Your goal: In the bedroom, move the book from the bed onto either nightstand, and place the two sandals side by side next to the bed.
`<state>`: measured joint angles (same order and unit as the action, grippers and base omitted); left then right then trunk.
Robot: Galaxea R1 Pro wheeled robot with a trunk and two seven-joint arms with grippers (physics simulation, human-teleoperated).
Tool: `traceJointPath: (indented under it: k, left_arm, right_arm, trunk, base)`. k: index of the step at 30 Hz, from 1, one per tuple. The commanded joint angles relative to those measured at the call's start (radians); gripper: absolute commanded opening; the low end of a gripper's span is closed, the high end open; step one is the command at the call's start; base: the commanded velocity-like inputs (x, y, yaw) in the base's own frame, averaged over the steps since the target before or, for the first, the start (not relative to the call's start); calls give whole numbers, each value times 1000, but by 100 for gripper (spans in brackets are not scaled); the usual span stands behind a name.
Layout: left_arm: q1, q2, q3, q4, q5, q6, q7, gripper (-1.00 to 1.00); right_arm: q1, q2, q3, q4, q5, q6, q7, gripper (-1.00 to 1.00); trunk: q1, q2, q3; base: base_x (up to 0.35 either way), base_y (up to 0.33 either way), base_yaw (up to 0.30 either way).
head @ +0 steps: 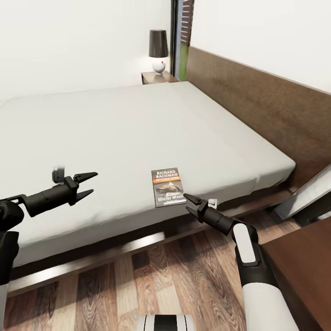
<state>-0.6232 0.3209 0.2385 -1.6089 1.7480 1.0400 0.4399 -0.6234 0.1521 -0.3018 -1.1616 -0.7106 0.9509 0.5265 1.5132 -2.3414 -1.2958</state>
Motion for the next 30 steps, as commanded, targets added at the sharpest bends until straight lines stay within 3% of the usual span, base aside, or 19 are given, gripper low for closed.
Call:
traceJointPath:
  k: [1,27,28,30]
  left_arm:
    - [0,-1,0,0,9,3,11,100]
    - [10,-8,-2,4,4,2,20,100]
    - [10,-8,-2,4,4,2,20,100]
    - [10,-9,-2,5,4,2,21,100]
  right_arm:
    - [-1,1,-4,0,5,6,6,100]
    - [-1,1,-5,2,4,6,6,100]
    - [-1,0,-5,2,4,6,6,-100]
    - [-1,0,-4,2,4,6,6,-100]
  trunk:
    - [0,0,-1]
    - [0,0,-1]
    - [0,0,-1]
    - [0,0,-1]
  base:
    - [135,154,0]
    - [28,31,0]
    - [0,0,0]
    - [0,0,0]
